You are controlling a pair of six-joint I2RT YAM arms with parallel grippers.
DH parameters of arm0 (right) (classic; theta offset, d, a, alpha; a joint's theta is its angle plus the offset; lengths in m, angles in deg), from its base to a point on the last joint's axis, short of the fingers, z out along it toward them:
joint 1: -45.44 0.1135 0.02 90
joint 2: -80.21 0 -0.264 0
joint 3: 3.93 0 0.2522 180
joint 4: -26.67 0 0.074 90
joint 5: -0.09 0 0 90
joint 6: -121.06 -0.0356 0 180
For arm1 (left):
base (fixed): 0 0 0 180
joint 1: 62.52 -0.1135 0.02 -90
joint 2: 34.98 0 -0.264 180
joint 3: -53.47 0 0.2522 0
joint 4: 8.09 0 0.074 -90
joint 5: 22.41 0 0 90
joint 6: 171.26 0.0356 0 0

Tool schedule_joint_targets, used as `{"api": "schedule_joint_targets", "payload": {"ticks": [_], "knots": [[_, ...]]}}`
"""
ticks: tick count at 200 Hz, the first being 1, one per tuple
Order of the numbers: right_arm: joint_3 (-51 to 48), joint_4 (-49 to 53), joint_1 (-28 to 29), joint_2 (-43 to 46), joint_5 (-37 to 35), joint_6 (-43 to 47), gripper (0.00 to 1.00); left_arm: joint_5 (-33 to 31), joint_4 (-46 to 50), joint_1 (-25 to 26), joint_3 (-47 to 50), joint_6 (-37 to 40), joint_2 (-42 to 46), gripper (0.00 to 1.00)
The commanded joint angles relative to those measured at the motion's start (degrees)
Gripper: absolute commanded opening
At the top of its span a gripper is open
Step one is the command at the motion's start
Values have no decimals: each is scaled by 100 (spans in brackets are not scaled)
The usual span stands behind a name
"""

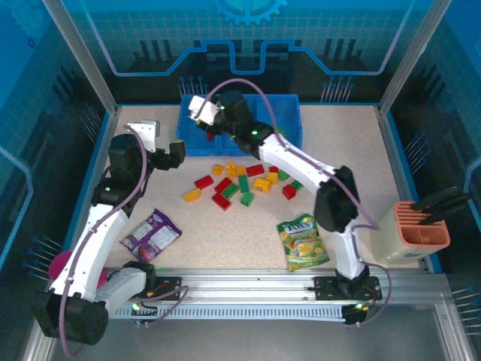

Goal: Sort the legos into containers by color
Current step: Pick up the lego from the middle-left of the table.

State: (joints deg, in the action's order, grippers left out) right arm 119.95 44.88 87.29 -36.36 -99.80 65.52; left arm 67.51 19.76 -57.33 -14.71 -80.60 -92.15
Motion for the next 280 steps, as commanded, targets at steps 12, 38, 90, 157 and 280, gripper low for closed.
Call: {"api": "schedule_joint_targets", "payload": {"ticks": [12,38,90,157,280], "knots": [[-1131,469,-456,1043,-333,-1224,61,324,950,-18,51,198,-562,99],[-1932,897,-788,1857,-402,-2032,62,289,931,122,550,-247,-863,95],[-3096,1070,-1391,2657,162,-2852,62,10,837,693,1014,-1028,-1847,92],[-3487,1019,-1644,2631,530,-3022,63,-239,944,829,788,-1043,-2724,90],[-3524,1030,-1716,2418,629,-3183,63,-1286,1870,1256,-433,536,-3934,78]]}}
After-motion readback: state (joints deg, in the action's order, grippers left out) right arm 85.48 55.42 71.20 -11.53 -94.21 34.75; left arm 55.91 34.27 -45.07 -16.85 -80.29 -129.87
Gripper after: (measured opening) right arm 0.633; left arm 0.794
